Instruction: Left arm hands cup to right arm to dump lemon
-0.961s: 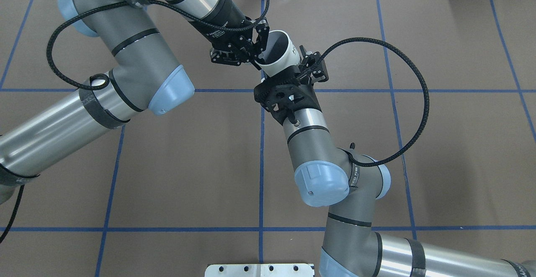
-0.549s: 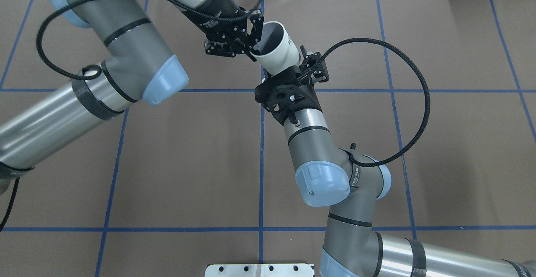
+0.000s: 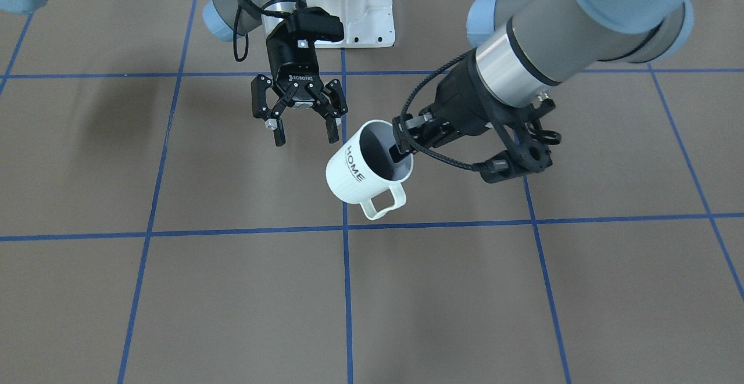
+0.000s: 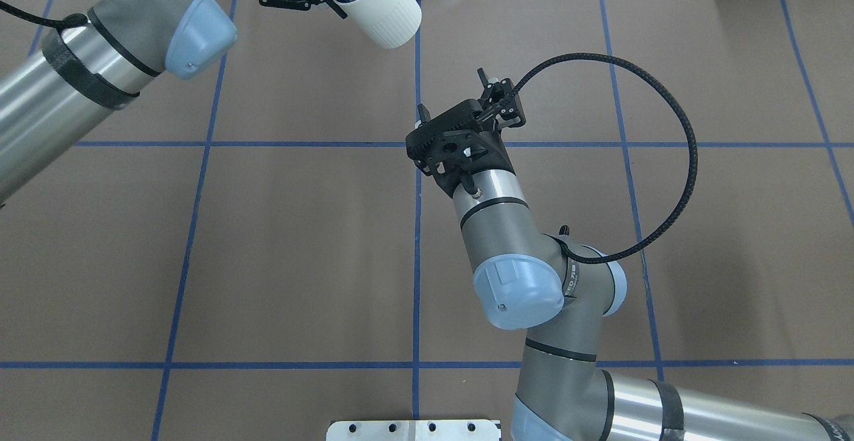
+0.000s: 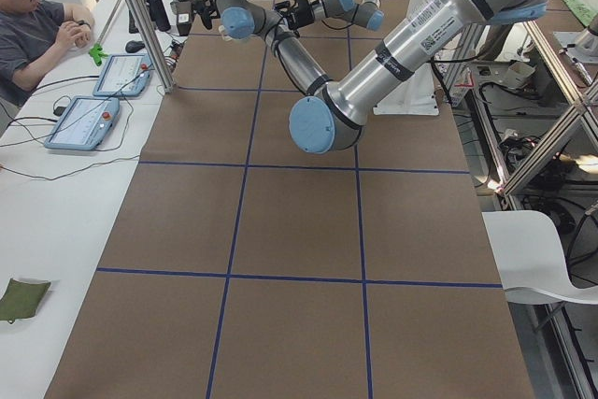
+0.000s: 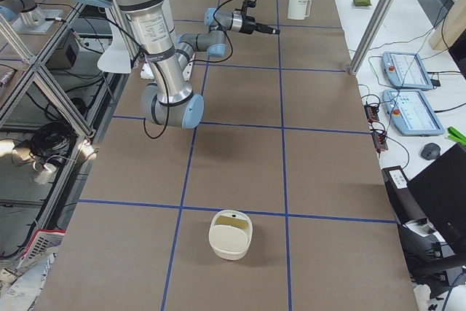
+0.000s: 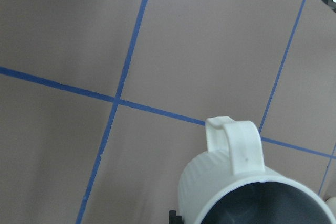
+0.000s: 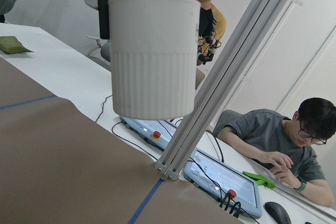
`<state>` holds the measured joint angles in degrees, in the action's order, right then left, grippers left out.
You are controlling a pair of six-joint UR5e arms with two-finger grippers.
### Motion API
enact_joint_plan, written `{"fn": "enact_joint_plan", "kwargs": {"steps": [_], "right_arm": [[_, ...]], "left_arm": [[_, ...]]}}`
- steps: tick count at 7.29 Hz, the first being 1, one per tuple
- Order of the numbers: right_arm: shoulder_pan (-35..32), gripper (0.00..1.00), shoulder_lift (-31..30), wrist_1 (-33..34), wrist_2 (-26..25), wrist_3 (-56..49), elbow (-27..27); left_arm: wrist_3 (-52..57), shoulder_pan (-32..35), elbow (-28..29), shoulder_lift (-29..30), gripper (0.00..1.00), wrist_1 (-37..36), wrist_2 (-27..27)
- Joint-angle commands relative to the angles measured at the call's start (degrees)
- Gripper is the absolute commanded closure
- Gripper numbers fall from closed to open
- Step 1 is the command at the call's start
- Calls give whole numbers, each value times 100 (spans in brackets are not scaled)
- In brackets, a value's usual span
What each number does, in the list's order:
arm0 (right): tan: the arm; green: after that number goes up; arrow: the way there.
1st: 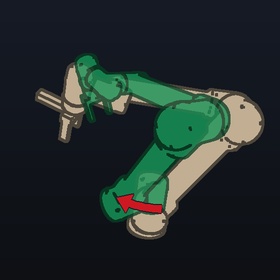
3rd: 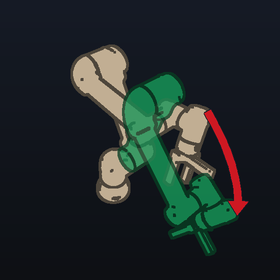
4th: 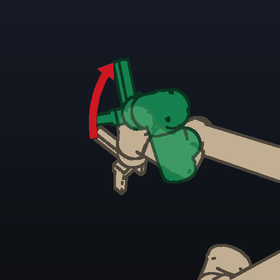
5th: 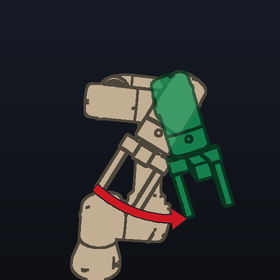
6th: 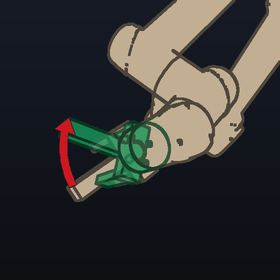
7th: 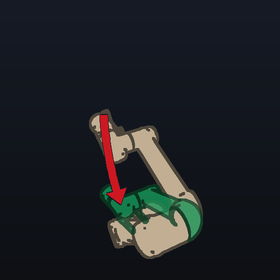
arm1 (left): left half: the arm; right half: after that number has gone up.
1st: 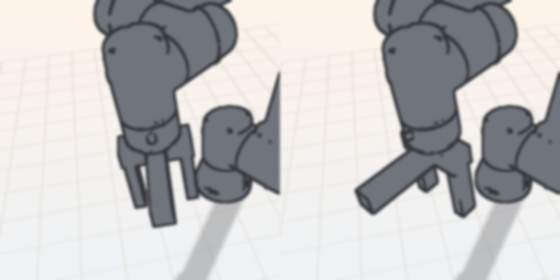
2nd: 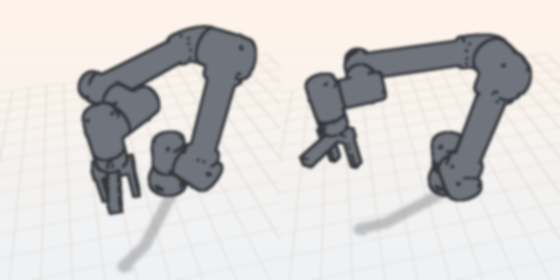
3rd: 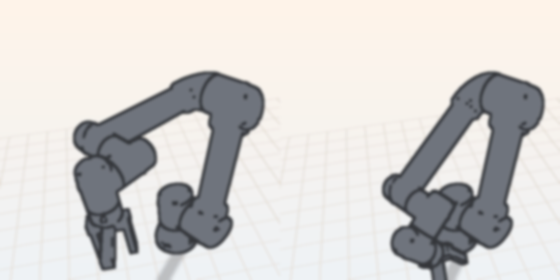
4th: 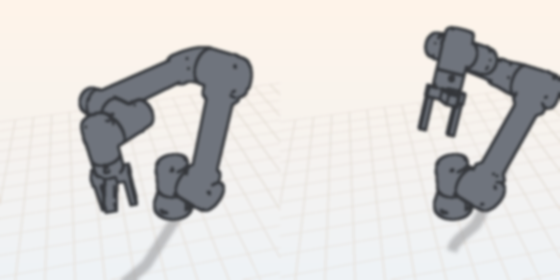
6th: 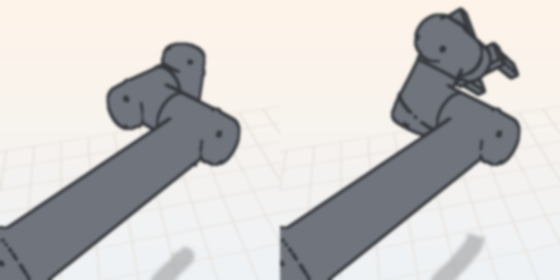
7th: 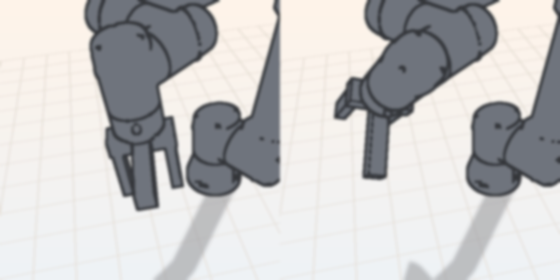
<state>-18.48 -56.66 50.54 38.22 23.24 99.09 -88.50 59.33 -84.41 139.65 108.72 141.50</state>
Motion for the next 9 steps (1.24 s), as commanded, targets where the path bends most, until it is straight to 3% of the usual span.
{"fn": "enact_joint_plan", "kwargs": {"steps": [1,2,3,4,6,8,9], "right_arm": [[-206,0,-11,26,753,799,181],[-530,0,-46,27,1366,1292,225],[-1047,0,-160,70,2277,1828,242],[-1739,0,-222,297,3565,2277,251],[-3024,0,-240,1321,6089,2562,251],[-3625,0,-379,2516,7439,2536,382],[-3671,0,-798,2827,7628,2458,714]], "left_arm": [[261,280,135,-409,100,-26,-822],[846,342,109,-551,100,-374,-1157],[1835,438,74,-579,100,-1161,-1352],[2872,613,-91,-701,100,-2039,-1519],[4475,868,-591,-1724,100,-2399,-1670],[5208,896,-1442,-3006,100,-2426,-1661],[5420,896,-1821,-3666,100,-2400,-1670]]}}
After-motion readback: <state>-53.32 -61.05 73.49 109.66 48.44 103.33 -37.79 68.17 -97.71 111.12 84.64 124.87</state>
